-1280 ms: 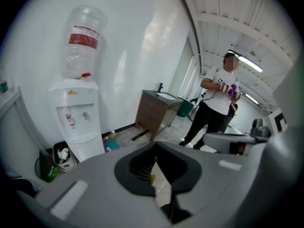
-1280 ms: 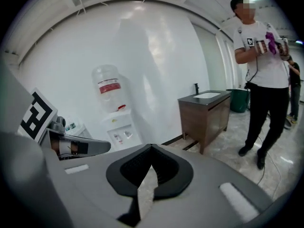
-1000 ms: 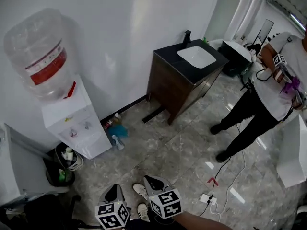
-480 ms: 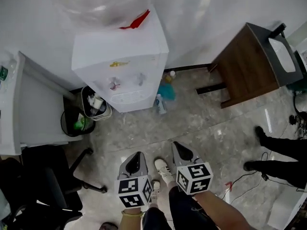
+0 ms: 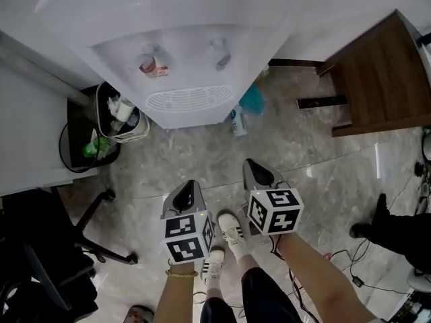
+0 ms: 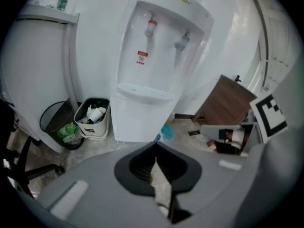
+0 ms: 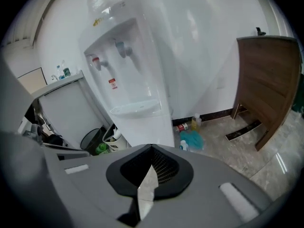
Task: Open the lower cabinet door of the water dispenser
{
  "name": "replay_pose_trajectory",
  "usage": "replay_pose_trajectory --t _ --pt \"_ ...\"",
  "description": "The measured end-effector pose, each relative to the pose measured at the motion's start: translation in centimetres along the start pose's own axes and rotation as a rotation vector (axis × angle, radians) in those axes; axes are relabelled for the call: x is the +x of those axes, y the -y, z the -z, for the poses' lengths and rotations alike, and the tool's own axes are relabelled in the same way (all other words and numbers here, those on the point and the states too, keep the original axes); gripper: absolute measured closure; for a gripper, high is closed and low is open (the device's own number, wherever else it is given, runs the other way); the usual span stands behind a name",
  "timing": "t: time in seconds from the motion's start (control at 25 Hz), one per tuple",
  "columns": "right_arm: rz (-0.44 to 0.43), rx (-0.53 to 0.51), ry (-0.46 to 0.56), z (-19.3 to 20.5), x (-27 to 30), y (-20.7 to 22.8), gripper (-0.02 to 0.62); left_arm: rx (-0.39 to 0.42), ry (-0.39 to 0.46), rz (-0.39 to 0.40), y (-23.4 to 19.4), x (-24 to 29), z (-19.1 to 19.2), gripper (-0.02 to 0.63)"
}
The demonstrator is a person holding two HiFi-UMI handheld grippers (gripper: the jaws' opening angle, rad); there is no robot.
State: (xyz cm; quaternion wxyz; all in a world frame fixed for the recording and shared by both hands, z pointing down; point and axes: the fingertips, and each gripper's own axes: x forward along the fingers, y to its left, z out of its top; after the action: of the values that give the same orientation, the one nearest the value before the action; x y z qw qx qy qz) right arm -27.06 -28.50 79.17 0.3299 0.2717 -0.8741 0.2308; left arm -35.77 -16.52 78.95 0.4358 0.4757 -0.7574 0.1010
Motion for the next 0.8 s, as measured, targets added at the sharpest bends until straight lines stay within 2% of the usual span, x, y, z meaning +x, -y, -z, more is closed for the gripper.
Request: replay_pose_trajectory --t 0.16,0.32,0.36,0.4,0.44,0.52,0.64,0.8 --pt "0.000 -0.045 -0.002 1.1 3.9 1.1 0.597 -0.005 -0.043 0.015 -0.5 3.0 1.9 0.600" --pt "-0.081 -0.085 0.022 -0.4 8.6 1.6 0.595 -0.013 -0.067 0.035 -0.3 5.5 2.3 0.600" --pt "-0.106 -0.098 0.029 -1.2 9.8 1.6 0.576 -0.018 -0.071 0.036 -0.3 5.9 2.1 0.600" --pt "-0.127 -0.112 0.037 -2.0 11.0 1.6 0.425 -0.025 -0.074 0.039 -0.3 6.3 2.0 0.600" --pt "-0.141 -0.129 0.042 -2.9 12.0 1.6 0.372 -0.035 -0.077 0.043 -0.2 6.6 1.9 0.600" --pt "-0.145 -0.187 0.043 -4.3 13.8 2.0 0.320 -0.057 -0.081 0.058 0.1 6.9 1.8 0.600" --pt "-0.129 -0.262 0.035 -6.0 15.9 3.0 0.279 -0.078 -0.088 0.072 0.3 7.3 1.7 0.600" --pt "-0.121 -0.312 0.050 -7.8 17.3 3.6 0.268 -0.084 -0.093 0.067 0.1 7.4 2.0 0.600"
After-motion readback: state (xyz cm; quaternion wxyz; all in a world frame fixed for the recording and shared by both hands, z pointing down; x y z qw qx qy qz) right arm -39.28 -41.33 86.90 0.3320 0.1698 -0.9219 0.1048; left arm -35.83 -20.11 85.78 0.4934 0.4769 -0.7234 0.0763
